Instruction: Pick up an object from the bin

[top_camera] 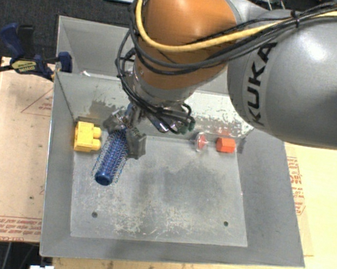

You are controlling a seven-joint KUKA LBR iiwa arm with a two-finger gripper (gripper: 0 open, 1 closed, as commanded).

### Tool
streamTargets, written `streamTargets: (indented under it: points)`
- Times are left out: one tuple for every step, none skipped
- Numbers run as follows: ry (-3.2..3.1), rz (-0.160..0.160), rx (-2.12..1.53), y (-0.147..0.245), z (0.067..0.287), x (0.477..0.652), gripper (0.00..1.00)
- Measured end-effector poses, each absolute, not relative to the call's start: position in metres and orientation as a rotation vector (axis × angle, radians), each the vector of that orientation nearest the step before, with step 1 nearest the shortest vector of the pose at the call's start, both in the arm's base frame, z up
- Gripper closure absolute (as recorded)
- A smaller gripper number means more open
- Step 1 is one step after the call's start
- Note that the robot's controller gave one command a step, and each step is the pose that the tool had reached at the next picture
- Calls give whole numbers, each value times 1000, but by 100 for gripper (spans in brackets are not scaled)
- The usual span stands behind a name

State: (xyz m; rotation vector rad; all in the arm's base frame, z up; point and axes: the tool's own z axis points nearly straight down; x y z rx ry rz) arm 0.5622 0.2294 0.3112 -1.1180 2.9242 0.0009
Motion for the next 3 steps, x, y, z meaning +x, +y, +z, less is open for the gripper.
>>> streamTargets:
  points:
    - [2931, 2, -1121, 229, 307, 561, 0]
    - [2931, 3, -1122, 229, 307, 561, 100]
    - [3078, 0, -643, 207, 182, 608, 100]
